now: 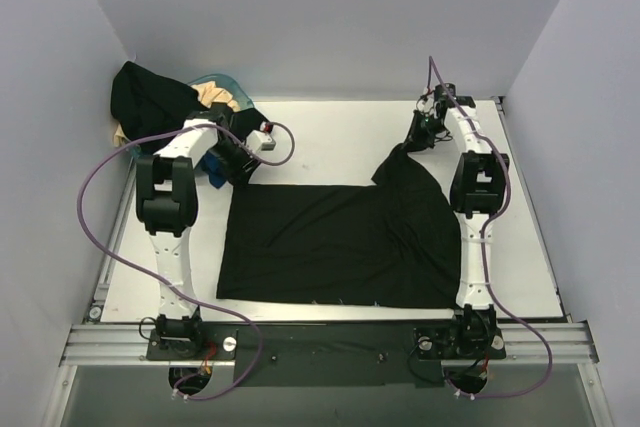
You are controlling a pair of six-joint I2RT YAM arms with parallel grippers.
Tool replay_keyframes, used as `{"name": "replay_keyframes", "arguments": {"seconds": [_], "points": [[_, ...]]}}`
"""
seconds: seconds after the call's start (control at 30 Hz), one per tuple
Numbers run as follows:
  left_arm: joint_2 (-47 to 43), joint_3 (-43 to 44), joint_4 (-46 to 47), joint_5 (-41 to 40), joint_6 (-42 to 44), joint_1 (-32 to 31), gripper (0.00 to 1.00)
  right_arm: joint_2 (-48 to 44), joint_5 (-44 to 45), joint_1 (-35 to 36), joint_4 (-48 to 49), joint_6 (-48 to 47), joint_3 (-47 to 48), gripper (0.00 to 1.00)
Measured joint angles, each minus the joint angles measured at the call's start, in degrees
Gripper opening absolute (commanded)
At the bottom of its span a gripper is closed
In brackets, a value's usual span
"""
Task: Fold and stack the t-shirts
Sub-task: Grap the side of the flattened tshirt furthest away from the robot with both arms, then fold the other side of the tshirt into a rectangle
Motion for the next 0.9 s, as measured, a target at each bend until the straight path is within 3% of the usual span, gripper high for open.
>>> {"name": "replay_keyframes", "arguments": {"seconds": [0.03, 0.1, 0.13, 0.2, 0.33, 0.47, 0.67, 0.9], "points": [[0.13, 0.00, -0.63, -0.26, 0.98, -0.22, 0.48, -0.28, -0.24, 0.00, 0.44, 0.02, -0.59, 0.00], [0.50, 0.26, -2.23, -0.81, 2.86, -0.66, 0.33, -1.29, -0.31, 0.00, 1.66, -0.20, -2.40, 0.00], [0.90, 0.68, -3.19, -1.07, 3.69, -0.85, 0.15, -2.08, -0.33, 0.00, 2.29, -0.39, -3.61, 0.00], [1.81, 1.53, -4.63, -1.70, 5.22, -1.03, 0.00, -3.58, -0.81, 0.00, 2.75, -0.83, -5.25, 0.00], [2.60, 3.23, -6.80, -2.69, 6.64, -1.25, 0.00, -9.92, -2.03, 0.00, 3.89, -2.16, -9.79, 0.00], [0.63, 1.36, -6.69, -2.60, 6.99, -1.27, 0.00, -23.28, -2.80, -0.02, 5.66, -4.22, -21.73, 0.00], [-13.73, -8.57, -6.71, -3.13, 9.60, -1.27, 0.00, -49.16, -3.37, -1.07, 4.26, -5.99, -47.12, 0.00], [-28.92, -15.04, -8.00, -4.85, 13.97, -1.20, 0.00, -68.43, -2.32, -11.52, -1.27, -5.51, -66.51, 0.00]]}}
